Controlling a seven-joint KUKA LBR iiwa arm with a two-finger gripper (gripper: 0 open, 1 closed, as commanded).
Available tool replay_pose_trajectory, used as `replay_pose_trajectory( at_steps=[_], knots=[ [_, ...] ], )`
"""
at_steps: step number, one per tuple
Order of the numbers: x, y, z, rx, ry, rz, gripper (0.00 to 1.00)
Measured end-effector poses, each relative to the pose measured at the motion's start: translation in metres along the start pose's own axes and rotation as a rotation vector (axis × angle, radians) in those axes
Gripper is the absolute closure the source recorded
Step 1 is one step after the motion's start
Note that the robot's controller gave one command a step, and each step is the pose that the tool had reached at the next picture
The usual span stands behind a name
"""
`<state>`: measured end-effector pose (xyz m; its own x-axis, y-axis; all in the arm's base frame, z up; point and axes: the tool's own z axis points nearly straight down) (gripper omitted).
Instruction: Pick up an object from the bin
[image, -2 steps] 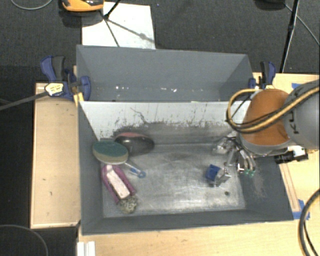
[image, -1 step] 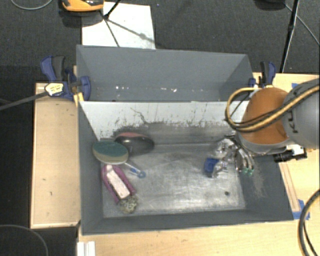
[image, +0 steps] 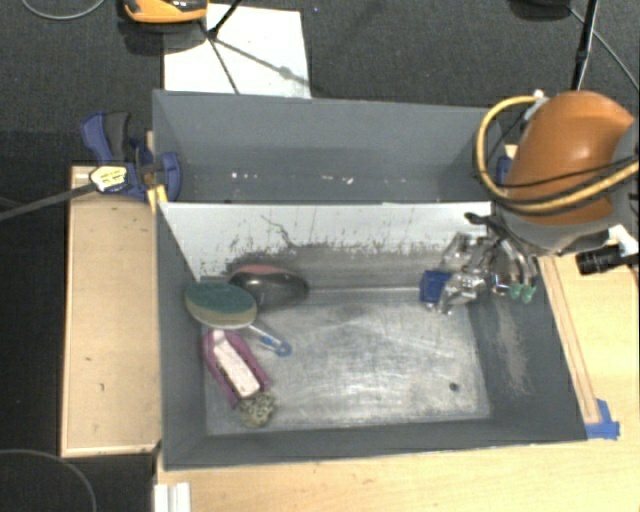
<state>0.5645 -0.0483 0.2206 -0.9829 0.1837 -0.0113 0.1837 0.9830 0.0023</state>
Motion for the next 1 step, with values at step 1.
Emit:
replay_pose_trajectory(
  at_steps=[1],
  knots=[
    [0.0047,-0.0114,0.0052,0.002,0.012,-0.054,1.0]
  ],
)
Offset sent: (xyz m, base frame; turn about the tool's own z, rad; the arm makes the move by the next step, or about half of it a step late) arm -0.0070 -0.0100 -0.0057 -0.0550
